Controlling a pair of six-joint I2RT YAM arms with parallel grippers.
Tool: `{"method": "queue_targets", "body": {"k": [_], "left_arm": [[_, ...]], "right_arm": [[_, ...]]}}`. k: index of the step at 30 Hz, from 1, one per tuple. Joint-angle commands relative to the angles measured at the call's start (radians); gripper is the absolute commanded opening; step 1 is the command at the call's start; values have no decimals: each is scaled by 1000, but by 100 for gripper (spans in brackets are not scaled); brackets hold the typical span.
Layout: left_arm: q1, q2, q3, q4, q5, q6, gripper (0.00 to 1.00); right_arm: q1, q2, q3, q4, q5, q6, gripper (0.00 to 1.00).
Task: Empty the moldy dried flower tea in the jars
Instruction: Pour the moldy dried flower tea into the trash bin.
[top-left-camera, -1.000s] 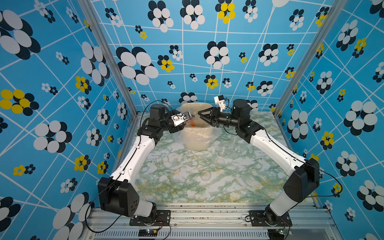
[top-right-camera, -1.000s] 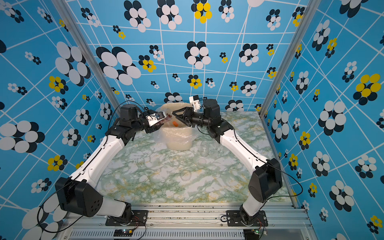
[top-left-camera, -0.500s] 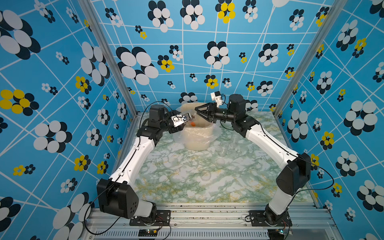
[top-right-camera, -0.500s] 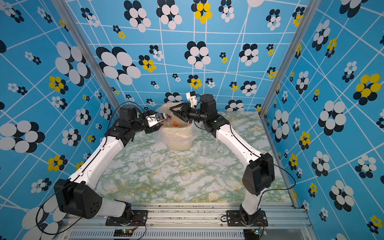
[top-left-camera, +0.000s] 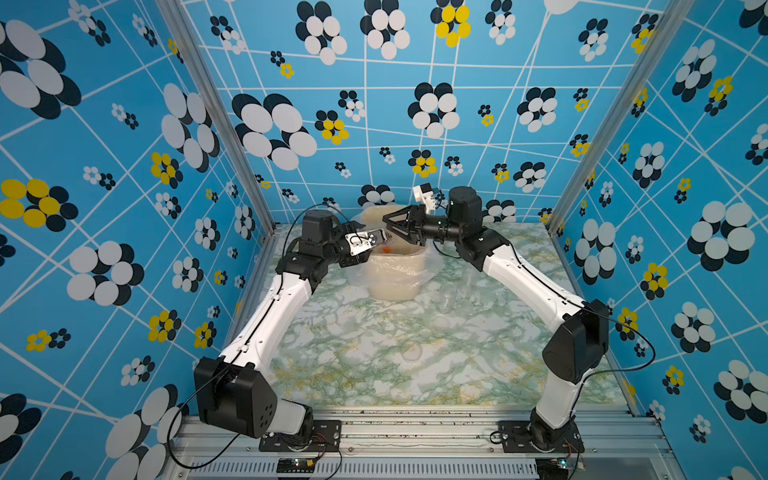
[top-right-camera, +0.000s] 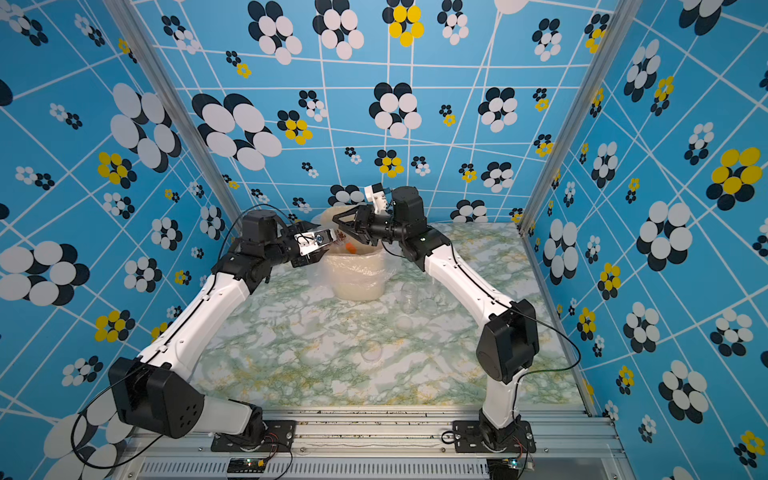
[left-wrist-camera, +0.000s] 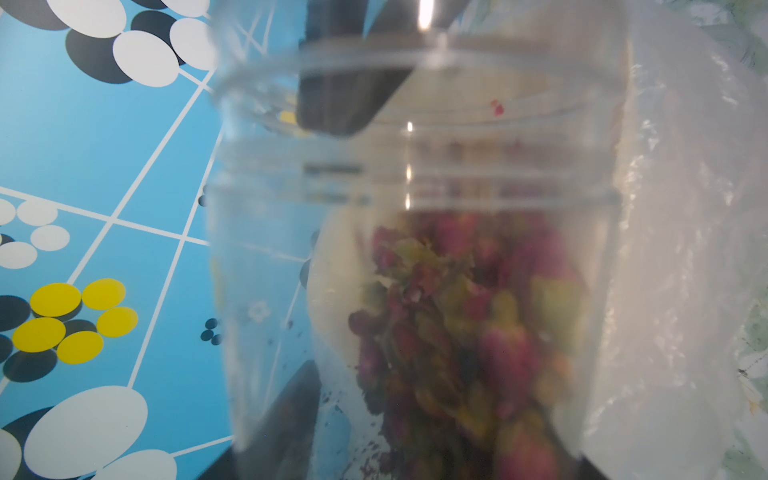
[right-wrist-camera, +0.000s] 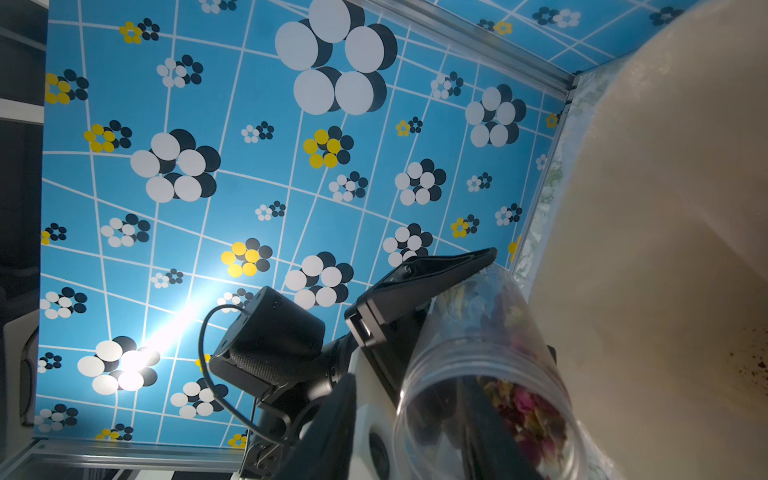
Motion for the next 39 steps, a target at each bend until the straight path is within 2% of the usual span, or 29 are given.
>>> {"method": "queue_targets", "body": {"k": [1,7,22,26,27,32,34,39], "left_arm": [[-18,-3,39,-17,-26,41,0],[-33,12,48,-17,-47,63,0],[-38,17,9,79,-75,57,0],[-34,14,-2,106,-80,37,0],[-34,12,-5,114,-80,30,3],[-25,0,-22,148,-50,-24,52],[-20,-7,-35,175,-44,-47,61],[-11,-22,-56,212,-34,-85,72]], "right_arm": [[15,33,47,-18,-25,8,41],[30,63,55,2,-34,27,34],[24,68,-9,110,-31,99,0],[11,56,-39,162,-29,125,0],[7,51,-47,173,-29,130,0],[-6,33,-72,204,-28,133,0],[-10,30,-75,208,-28,134,0],[-14,28,-81,234,-28,145,0]]}}
